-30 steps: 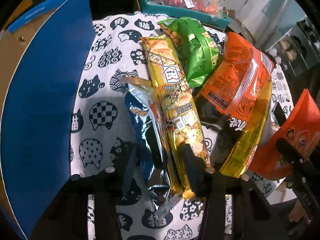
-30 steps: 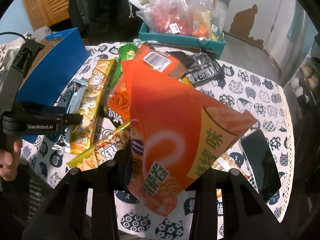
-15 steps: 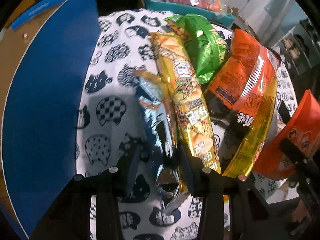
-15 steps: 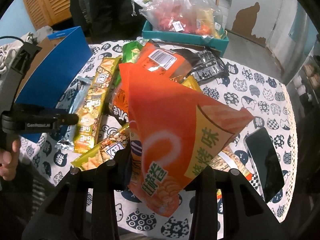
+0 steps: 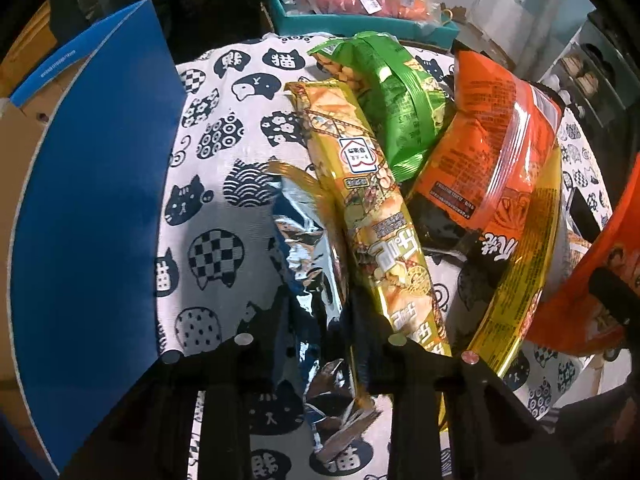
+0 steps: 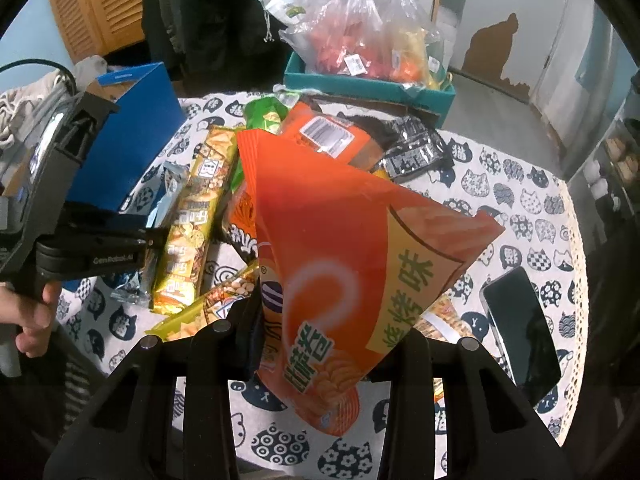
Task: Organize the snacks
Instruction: 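Grasp and lift the silver foil bar with the left tool while the right tool holds the orange bag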
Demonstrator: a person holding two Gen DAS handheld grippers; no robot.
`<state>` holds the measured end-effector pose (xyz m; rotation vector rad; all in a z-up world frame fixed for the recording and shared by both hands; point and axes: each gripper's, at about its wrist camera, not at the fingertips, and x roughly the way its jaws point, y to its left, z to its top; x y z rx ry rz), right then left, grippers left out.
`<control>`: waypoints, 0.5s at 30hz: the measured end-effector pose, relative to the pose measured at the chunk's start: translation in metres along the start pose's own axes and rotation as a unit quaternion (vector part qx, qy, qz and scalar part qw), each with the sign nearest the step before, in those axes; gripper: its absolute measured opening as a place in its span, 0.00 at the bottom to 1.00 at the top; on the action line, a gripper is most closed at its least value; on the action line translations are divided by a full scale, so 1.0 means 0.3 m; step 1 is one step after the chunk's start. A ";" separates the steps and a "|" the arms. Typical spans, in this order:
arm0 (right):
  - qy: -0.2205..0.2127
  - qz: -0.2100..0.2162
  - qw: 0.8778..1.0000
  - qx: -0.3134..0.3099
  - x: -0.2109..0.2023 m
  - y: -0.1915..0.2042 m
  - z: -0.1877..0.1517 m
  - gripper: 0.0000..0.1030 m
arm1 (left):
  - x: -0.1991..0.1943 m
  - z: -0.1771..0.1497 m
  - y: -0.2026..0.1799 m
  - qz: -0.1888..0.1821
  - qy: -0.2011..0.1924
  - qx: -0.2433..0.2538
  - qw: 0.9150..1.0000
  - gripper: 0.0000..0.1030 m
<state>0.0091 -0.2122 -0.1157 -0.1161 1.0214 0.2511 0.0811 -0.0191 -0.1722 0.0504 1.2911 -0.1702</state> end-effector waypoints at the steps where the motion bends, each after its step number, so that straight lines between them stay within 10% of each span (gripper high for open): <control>1: -0.002 -0.001 1.000 -0.002 -0.005 0.003 0.003 0.35 | -0.004 -0.006 0.003 0.002 -0.001 0.002 1.000 0.26; 15: -0.028 0.007 0.999 -0.015 -0.056 0.057 0.061 0.35 | -0.188 -0.058 0.003 0.022 -0.070 0.028 0.997 0.26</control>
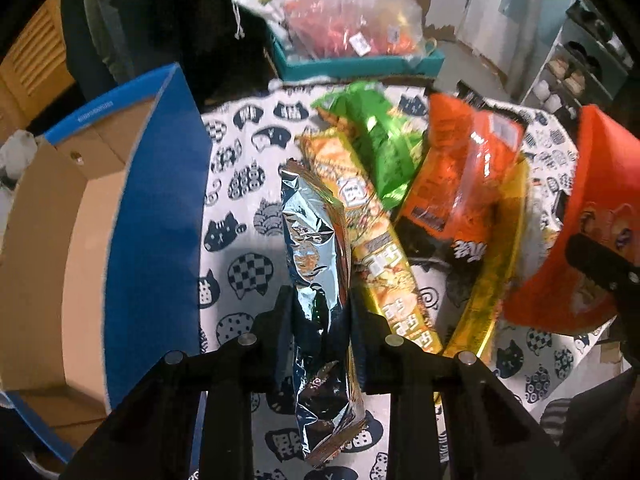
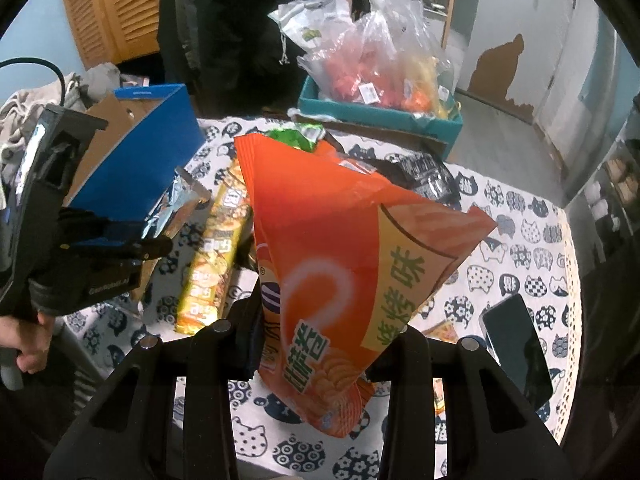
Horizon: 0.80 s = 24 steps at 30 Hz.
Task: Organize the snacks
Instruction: 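Grasp and lift the silver foil bar with the left tool while the right tool holds the orange bag, then carry the silver foil bar with the left tool over the box while the right tool carries the orange bag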
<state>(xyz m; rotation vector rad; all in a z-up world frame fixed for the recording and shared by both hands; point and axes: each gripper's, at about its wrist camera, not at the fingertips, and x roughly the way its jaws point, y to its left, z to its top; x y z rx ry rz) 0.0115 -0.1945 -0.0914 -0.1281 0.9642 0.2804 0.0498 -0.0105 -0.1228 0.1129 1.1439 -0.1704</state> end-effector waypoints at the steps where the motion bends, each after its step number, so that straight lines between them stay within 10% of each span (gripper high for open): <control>1: -0.002 0.001 1.000 -0.001 -0.003 0.005 0.005 0.35 | -0.013 0.003 0.001 0.000 -0.005 0.002 1.000 0.26; 24: -0.049 0.040 0.998 -0.014 -0.076 0.136 0.200 0.33 | -0.313 0.038 0.095 0.006 -0.127 0.001 0.992 0.26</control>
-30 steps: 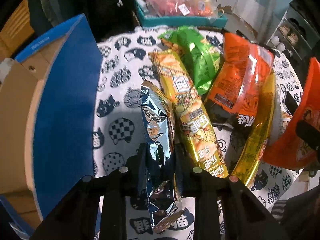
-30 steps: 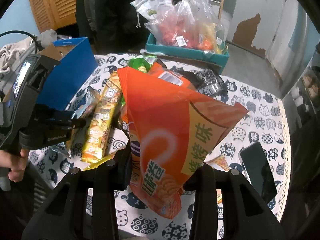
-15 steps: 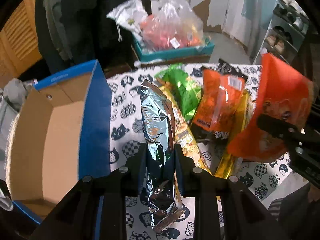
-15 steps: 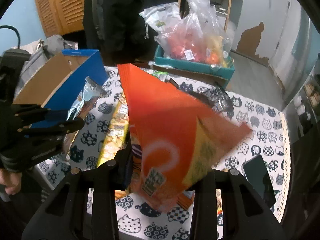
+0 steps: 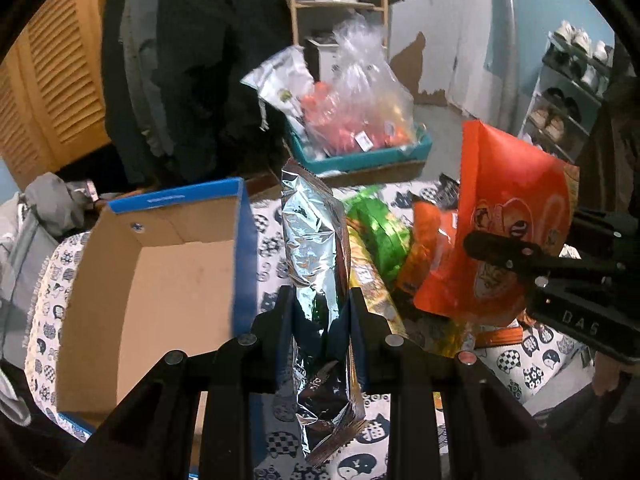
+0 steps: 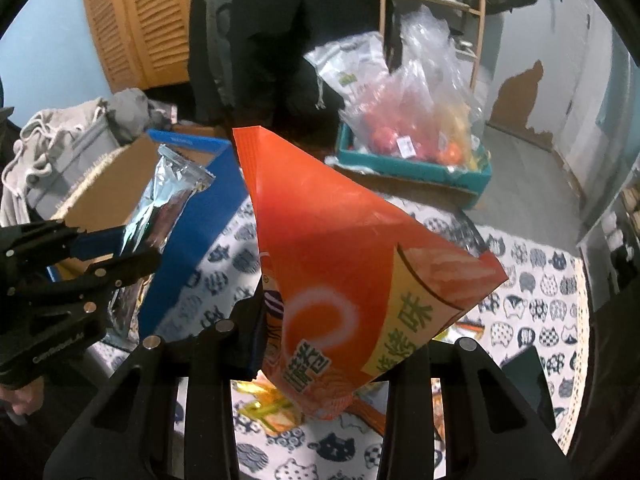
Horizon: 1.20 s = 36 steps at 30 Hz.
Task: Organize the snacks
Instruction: 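Carry the silver foil bar with the left tool over the box while the right tool carries the orange bag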
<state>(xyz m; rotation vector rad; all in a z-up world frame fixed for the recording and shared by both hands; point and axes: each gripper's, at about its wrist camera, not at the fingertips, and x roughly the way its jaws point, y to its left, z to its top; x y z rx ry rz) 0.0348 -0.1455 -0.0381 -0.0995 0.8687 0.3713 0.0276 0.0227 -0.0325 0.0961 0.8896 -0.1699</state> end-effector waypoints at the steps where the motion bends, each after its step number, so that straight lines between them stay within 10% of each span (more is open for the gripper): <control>1: -0.002 0.002 1.000 -0.001 -0.002 0.008 0.012 0.33 | -0.004 0.002 0.011 0.002 -0.001 -0.002 1.000 0.26; 22: -0.005 0.054 0.997 -0.054 0.061 0.319 0.264 0.33 | -0.070 -0.043 0.412 0.073 -0.013 -0.094 0.993 0.26; 36: 0.027 0.098 0.990 -0.094 0.170 0.532 0.334 0.33 | 0.062 -0.135 0.635 0.109 0.045 -0.158 0.980 0.26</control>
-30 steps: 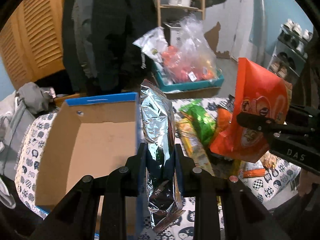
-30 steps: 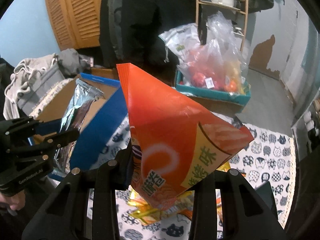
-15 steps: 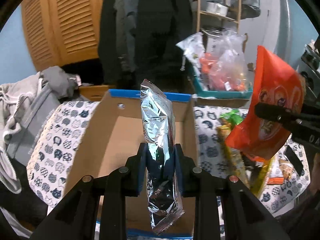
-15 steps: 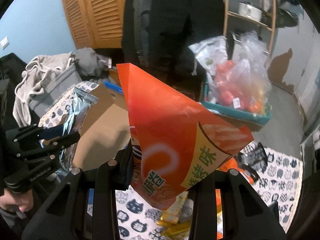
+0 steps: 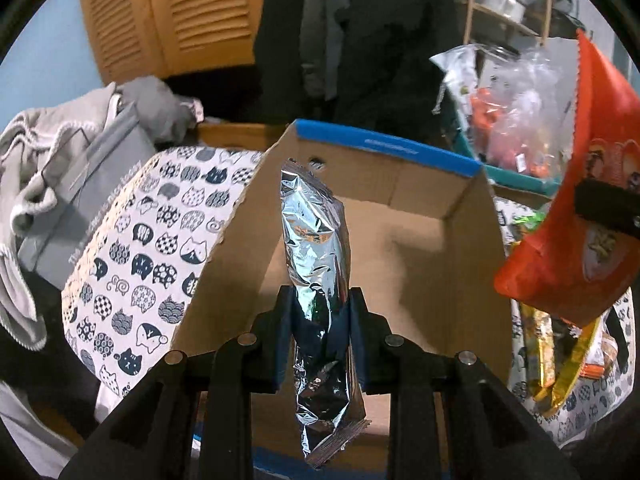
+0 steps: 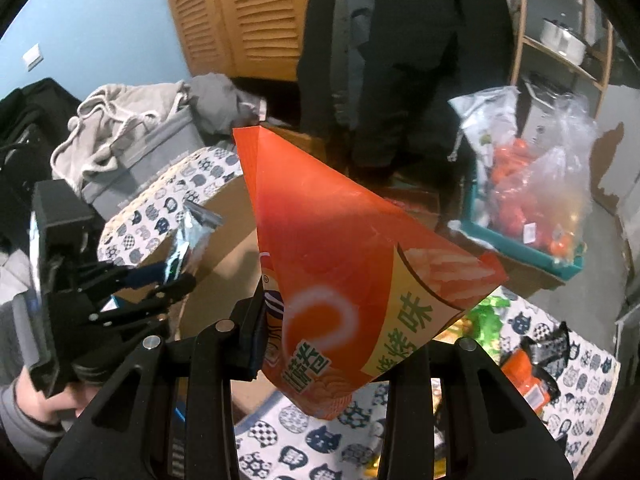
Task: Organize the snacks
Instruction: 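Carry the silver foil bar with the left tool over the box while the right tool carries the orange bag, then drop the silver bar into the box with the left tool while the right tool drops the orange bag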
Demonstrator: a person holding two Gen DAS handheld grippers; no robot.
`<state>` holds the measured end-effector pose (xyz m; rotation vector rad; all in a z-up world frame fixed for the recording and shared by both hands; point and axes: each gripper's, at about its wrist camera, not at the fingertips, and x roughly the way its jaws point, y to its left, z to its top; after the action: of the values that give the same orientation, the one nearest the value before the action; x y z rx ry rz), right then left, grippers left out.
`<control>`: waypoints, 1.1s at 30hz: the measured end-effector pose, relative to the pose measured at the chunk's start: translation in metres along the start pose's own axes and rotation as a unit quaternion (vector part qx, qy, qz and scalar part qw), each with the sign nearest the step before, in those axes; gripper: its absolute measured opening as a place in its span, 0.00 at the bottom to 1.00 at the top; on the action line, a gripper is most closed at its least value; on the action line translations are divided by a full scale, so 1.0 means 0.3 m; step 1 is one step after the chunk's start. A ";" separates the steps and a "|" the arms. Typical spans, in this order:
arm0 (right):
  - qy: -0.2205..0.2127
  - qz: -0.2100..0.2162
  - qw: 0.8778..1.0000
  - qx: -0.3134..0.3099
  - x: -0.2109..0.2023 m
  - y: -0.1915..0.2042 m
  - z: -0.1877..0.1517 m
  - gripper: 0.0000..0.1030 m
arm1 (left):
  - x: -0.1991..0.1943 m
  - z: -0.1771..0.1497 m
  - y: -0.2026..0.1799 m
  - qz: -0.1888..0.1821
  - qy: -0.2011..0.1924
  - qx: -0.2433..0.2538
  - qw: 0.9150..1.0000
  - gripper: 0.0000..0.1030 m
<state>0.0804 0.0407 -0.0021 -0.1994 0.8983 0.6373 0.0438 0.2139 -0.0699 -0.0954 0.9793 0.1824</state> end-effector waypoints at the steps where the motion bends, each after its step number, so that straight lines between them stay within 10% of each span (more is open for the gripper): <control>1: 0.002 0.002 1.000 -0.002 0.010 0.006 0.005 0.33 | 0.005 0.000 0.001 0.001 0.003 -0.001 1.000 0.26; 7: 0.019 0.016 1.000 -0.017 0.083 0.046 0.039 0.33 | 0.017 -0.004 0.015 0.018 0.024 -0.014 0.999 0.31; 11: 0.032 0.033 0.999 -0.015 0.131 0.065 0.049 0.33 | -0.018 -0.002 0.042 0.040 0.004 -0.020 0.999 0.58; 24: 0.086 0.055 0.995 -0.018 0.269 0.099 0.059 0.34 | -0.080 0.005 0.098 0.046 -0.013 -0.038 0.998 0.61; 33: 0.070 0.040 0.997 -0.002 0.197 0.033 0.043 0.71 | -0.090 0.009 0.030 0.014 -0.012 -0.026 0.999 0.68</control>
<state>0.1100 0.0797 -0.0392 -0.2152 1.0443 0.7070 0.0295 0.2202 -0.0460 -0.1269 0.9529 0.2346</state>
